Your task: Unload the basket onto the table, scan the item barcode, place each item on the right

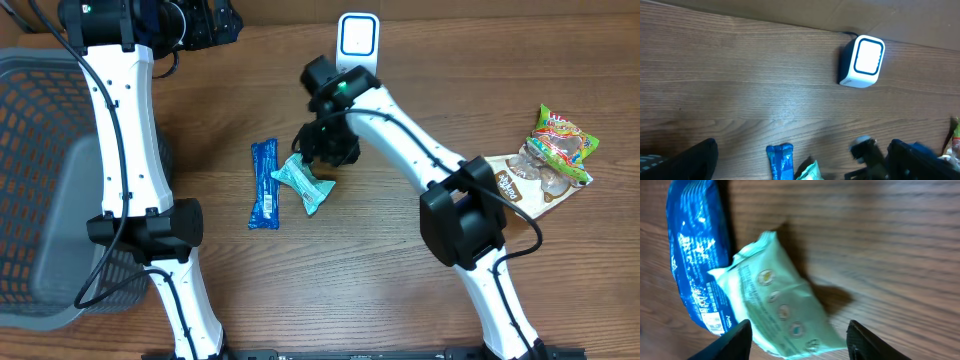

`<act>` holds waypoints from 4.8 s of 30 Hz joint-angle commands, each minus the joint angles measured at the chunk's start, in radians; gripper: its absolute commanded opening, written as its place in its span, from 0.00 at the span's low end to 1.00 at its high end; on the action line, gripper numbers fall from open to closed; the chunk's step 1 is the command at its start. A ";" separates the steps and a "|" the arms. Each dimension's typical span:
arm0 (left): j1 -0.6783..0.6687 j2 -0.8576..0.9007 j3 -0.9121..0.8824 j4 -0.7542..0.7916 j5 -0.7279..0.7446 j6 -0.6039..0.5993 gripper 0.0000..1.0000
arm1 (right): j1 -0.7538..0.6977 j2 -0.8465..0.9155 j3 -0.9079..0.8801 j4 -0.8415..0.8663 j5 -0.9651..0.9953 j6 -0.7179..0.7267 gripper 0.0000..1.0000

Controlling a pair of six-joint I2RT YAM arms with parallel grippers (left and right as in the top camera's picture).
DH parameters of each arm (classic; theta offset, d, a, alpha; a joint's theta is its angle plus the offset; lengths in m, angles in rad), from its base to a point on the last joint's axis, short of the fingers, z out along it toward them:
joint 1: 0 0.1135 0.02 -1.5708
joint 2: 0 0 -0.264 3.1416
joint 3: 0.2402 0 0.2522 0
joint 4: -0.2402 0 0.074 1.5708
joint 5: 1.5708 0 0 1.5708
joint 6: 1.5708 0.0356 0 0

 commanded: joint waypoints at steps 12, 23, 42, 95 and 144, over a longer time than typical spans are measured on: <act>-0.002 -0.015 0.014 0.004 0.006 -0.006 1.00 | 0.091 0.034 0.006 -0.001 0.117 0.010 0.20; -0.002 -0.015 0.014 0.004 0.006 -0.006 1.00 | -0.001 0.034 0.140 -0.057 0.099 0.185 0.04; -0.003 -0.015 0.014 0.004 0.006 -0.006 1.00 | -0.370 0.027 0.793 -0.421 -0.086 -0.667 0.90; -0.001 -0.015 0.014 0.003 0.006 -0.006 1.00 | -0.135 0.050 -0.070 0.267 -0.027 -0.152 0.28; -0.002 -0.015 0.014 0.003 0.006 -0.006 1.00 | -0.361 0.053 -0.132 0.232 -0.251 -0.645 1.00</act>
